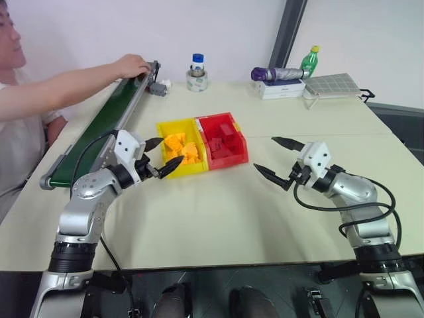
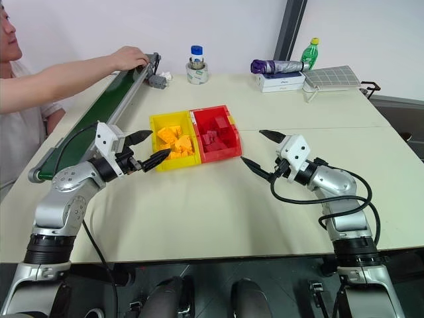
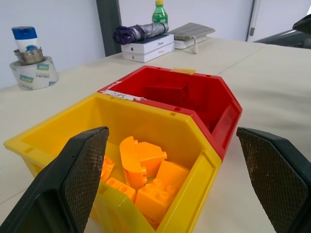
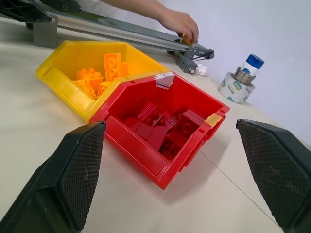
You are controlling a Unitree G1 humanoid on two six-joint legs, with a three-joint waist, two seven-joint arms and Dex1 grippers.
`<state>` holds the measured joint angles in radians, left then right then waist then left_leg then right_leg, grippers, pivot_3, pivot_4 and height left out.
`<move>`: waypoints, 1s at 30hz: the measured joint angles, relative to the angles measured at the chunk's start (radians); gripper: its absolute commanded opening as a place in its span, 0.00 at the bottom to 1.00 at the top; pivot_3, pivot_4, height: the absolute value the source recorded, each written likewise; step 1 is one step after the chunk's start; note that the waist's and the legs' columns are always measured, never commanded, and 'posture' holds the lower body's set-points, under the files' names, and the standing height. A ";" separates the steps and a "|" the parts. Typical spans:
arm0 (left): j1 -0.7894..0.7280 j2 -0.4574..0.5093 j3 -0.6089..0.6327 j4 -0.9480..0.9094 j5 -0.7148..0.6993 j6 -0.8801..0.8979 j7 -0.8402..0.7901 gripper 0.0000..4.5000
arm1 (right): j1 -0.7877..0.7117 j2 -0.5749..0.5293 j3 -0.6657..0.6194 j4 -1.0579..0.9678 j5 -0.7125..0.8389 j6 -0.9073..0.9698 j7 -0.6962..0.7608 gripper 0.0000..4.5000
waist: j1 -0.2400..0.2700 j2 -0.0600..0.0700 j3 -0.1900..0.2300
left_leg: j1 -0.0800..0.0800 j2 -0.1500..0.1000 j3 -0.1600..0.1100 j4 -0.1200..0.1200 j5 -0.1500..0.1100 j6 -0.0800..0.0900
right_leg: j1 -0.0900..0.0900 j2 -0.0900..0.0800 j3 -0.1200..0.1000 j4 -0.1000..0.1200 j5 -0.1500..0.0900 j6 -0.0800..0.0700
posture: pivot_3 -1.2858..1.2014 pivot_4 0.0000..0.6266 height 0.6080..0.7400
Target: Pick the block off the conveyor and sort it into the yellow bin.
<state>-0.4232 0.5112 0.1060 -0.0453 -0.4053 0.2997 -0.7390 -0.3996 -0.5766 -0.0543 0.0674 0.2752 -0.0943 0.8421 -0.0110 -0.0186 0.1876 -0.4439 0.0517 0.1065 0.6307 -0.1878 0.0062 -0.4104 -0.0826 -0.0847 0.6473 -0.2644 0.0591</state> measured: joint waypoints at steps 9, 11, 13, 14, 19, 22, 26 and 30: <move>0.001 0.002 0.031 -0.008 0.001 -0.027 0.022 0.99 | -0.001 0.000 0.000 0.000 0.000 0.001 0.002 1.00 | 0.000 0.000 0.000 | 0.000 0.000 0.000 0.000 0.000 0.000 | 0.000 0.000 0.000 0.000 0.000 0.000 | 0.52 0.24 1.00; 0.025 0.004 0.060 -0.038 -0.035 -0.023 0.014 0.99 | -0.002 0.000 0.000 0.000 0.000 0.001 0.003 1.00 | -0.001 0.000 0.000 | 0.000 0.000 0.000 0.000 0.000 0.000 | 0.000 0.000 0.000 0.000 0.000 0.000 | 0.52 0.24 1.00; 0.040 0.005 0.101 -0.049 -0.065 -0.026 0.012 0.99 | -0.002 0.000 0.000 0.000 0.000 0.001 0.003 1.00 | -0.002 0.000 0.000 | 0.000 0.000 0.000 0.000 0.000 0.000 | 0.000 0.000 0.000 0.000 0.000 0.000 | 0.52 0.24 1.00; 0.055 0.007 0.124 -0.060 -0.068 -0.035 0.016 0.99 | -0.002 0.000 0.000 0.000 0.000 0.001 0.004 1.00 | -0.003 0.000 0.000 | 0.000 0.000 0.000 -0.001 0.000 0.000 | 0.000 0.000 0.000 0.000 0.000 -0.001 | 0.52 0.24 1.00; 0.155 0.013 0.207 -0.093 -0.074 -0.074 0.048 0.99 | -0.001 0.000 0.000 0.000 0.001 0.001 0.007 1.00 | -0.002 0.000 0.000 | 0.000 0.000 0.000 0.000 0.000 0.000 | 0.000 0.000 0.000 0.000 -0.001 -0.002 | 0.52 0.24 1.00; 0.226 0.020 0.283 -0.137 -0.080 -0.089 0.089 0.99 | -0.001 0.001 0.001 0.001 0.001 0.000 0.009 1.00 | -0.001 0.000 0.000 | 0.000 0.000 0.000 0.000 -0.001 -0.002 | 0.000 -0.001 0.000 0.000 -0.001 -0.002 | 0.52 0.24 1.00; 0.248 0.016 0.374 -0.130 -0.086 -0.093 0.174 0.99 | -0.004 0.002 0.001 0.005 0.001 0.000 0.011 1.00 | 0.001 0.000 0.000 | 0.000 0.000 0.000 0.000 -0.002 -0.003 | 0.000 -0.001 0.000 0.000 -0.001 -0.003 | 0.52 0.24 1.00; 0.223 -0.003 0.468 -0.061 -0.083 -0.118 0.303 0.99 | -0.015 0.009 0.005 0.026 0.001 -0.001 0.018 1.00 | -0.001 0.000 0.000 | 0.000 0.000 0.000 0.000 -0.002 -0.003 | -0.001 -0.002 0.000 -0.001 -0.001 -0.003 | 0.52 0.24 1.00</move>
<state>-0.1997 0.5079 0.5738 -0.1060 -0.4879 0.1813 -0.4355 -0.4151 -0.5673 -0.0495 0.0929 0.2764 -0.0955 0.8602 -0.0118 -0.0184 0.1877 -0.4439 0.0518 0.1063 0.6303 -0.1894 0.0036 -0.4111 -0.0842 -0.0844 0.6468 -0.2657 0.0565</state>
